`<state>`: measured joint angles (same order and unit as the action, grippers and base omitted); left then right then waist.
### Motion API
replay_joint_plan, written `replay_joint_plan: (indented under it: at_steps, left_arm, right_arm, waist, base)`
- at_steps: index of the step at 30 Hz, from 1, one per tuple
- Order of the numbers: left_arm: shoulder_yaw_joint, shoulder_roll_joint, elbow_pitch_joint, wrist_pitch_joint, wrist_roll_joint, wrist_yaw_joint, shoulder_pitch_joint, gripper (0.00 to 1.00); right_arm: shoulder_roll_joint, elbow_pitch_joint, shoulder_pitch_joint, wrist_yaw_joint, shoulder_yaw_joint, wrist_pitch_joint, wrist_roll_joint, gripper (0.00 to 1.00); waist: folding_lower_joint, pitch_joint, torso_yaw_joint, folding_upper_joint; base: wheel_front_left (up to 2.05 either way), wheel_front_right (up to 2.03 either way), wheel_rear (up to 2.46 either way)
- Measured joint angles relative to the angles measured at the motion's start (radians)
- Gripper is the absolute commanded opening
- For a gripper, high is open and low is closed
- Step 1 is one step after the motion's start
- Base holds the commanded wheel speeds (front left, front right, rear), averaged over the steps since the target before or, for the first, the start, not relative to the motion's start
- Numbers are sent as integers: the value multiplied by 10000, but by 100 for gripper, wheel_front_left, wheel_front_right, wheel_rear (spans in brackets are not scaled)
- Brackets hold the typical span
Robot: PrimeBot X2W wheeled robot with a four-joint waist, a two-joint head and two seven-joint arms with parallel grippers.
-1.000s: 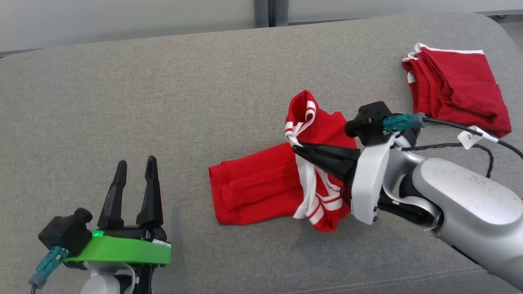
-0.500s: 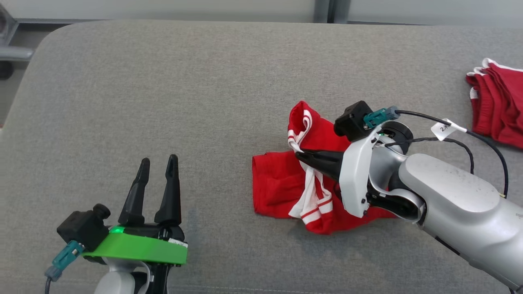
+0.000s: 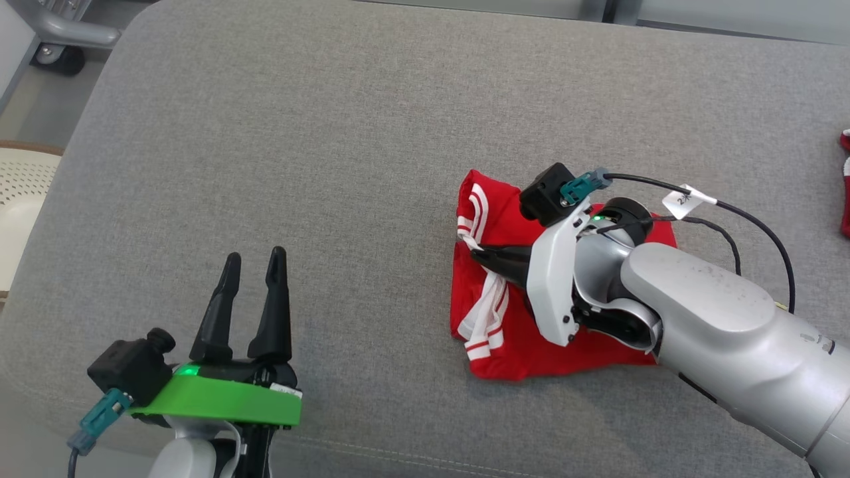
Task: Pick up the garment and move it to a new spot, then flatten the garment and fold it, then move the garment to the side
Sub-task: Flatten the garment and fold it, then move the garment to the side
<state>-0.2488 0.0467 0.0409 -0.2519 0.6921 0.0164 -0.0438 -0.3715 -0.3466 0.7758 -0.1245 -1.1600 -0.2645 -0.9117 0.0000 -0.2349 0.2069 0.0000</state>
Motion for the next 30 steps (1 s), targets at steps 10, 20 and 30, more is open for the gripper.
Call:
replay_joint_plan:
  at_steps: [10,20,30]
  left_arm:
    - [334,-10,35,0,-36,-96,-1,100]
    - [435,-10,69,0,-357,-96,7,100]
    - [485,-10,334,0,-579,-96,27,100]
  right_arm:
    - [320,244,946,0,-69,585,-2,100]
    - [-1085,385,1080,0,907,2023,-123,100]
    - [-1921,-205,-1218,0,1419,2989,-1312,100]
  waist:
    - [0,4,-386,0]
    - [0,130,-1049,0]
    - [0,159,-1750,1]
  base:
    - [0,0,0]
    - [0,0,0]
    - [0,0,0]
